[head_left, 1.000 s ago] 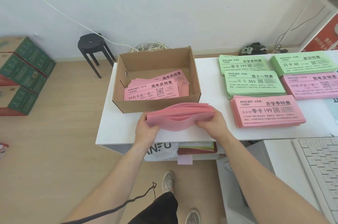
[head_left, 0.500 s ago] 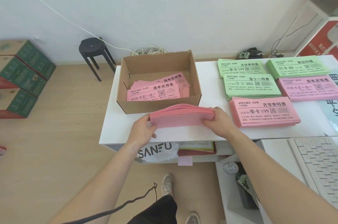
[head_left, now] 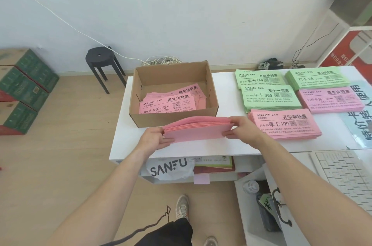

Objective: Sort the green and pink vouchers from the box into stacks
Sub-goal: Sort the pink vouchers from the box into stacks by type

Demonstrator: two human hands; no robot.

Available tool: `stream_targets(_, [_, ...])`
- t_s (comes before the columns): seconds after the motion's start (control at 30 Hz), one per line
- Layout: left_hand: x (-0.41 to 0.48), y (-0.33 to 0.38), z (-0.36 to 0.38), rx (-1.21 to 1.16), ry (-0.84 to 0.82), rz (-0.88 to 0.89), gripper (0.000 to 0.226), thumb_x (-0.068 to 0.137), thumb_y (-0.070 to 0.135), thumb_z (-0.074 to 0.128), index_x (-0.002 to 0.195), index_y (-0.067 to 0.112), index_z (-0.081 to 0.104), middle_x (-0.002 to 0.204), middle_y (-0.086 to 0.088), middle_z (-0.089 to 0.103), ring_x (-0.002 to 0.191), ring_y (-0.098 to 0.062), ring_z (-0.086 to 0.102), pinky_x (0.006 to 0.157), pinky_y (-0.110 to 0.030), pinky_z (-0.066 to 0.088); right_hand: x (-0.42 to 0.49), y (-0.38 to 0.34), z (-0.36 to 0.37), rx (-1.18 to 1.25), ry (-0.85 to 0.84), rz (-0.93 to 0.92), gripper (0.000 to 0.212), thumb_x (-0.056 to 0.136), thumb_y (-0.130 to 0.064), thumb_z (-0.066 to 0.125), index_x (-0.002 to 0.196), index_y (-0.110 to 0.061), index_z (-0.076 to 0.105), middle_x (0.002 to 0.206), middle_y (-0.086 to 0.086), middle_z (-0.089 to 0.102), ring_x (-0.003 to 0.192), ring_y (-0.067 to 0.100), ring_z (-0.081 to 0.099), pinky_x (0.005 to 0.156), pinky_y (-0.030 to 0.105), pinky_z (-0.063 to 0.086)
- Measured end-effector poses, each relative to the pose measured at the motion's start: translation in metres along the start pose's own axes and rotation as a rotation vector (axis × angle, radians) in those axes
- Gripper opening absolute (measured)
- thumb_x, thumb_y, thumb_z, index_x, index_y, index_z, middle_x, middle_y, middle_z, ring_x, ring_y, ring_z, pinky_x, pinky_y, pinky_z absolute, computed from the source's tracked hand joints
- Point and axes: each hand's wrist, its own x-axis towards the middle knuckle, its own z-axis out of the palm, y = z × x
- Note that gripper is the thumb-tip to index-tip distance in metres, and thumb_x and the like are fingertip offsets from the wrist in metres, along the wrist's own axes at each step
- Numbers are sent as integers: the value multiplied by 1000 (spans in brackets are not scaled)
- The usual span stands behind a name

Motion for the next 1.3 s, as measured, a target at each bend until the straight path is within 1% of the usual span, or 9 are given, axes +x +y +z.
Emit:
stream_targets(0.2, [5,2,-11,-206,-28,-110,45,100,21,34,106,-10,66,107,-25,71,98,-48,71,91,-45,56,-6,-5,-7,431,36,169,42,82,14,29,100,14,67,103,29,64,96,53,70,96,54,56])
stream_targets(0.27, [7,4,-8,-119,-24,-119,52,105,31,40,103,-12,70,104,-24,73,92,-47,72,85,-43,58,-5,-7,-7,398,28,213,35,92,-1,37,100,14,68,105,29,70,90,50,72,92,52,58])
stream_targets(0.4, [5,9,2,154,-26,-93,19,90,10,72,98,-7,74,95,-17,73,73,-30,74,66,-29,59,3,-7,0,48,0,225,20,90,-6,72,103,8,67,97,18,69,75,28,66,78,42,64])
stream_targets(0.53, [4,12,14,266,-4,-135,30,86,-3,74,114,5,66,99,-12,68,68,-20,67,54,-26,56,6,-1,9,-18,74,326,50,79,-1,84,118,-7,54,109,16,64,92,29,70,87,48,61])
stream_targets(0.7, [2,17,23,302,68,-156,70,83,-8,76,143,3,43,126,-20,60,101,-37,68,77,-49,61,-2,-1,15,60,117,400,84,77,5,84,147,0,38,123,17,60,102,36,69,84,50,62])
stream_targets(0.83, [-5,17,27,312,122,-161,39,82,-6,78,109,-3,51,112,-13,56,93,-36,66,84,-53,58,-6,4,15,102,159,369,101,70,1,90,152,-3,32,133,19,60,108,37,68,86,53,60])
stream_targets(0.97, [-3,8,23,297,138,-107,72,76,-5,83,139,4,49,121,-17,69,101,-33,70,91,-47,58,-10,8,14,173,143,280,74,71,10,86,134,-7,50,114,15,71,99,34,73,85,54,61])
stream_targets(1.1, [-9,3,20,224,132,52,37,81,-7,75,110,14,68,107,-7,76,98,-24,72,93,-46,58,-14,7,13,189,107,75,46,79,17,73,113,-13,67,105,9,75,96,28,74,85,47,62])
stream_targets(1.3, [-16,0,19,190,188,317,33,80,-6,77,101,18,69,98,3,73,80,-2,67,73,-17,52,-9,10,14,148,147,-225,30,82,15,69,90,-13,65,93,9,72,82,16,69,67,23,54])
